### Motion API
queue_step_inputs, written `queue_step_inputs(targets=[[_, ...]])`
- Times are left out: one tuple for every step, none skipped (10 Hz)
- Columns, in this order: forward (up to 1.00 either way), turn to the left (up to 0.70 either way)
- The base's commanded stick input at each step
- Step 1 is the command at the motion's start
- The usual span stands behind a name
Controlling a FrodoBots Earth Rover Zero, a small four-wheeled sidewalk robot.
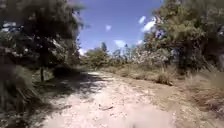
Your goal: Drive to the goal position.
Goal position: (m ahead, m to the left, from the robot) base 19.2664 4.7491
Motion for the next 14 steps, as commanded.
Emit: queue_step_inputs(targets=[[0.5, 0.0], [0.5, 0.25], [0.5, 0.09], [0.5, 0.0], [0.5, 0.0], [0.5, 0.0], [0.5, 0.0], [0.5, 0.0], [0.5, 0.0], [0.5, 0.0], [0.5, 0.0], [0.5, 0.0], [0.5, 0.0], [0.5, 0.0]])
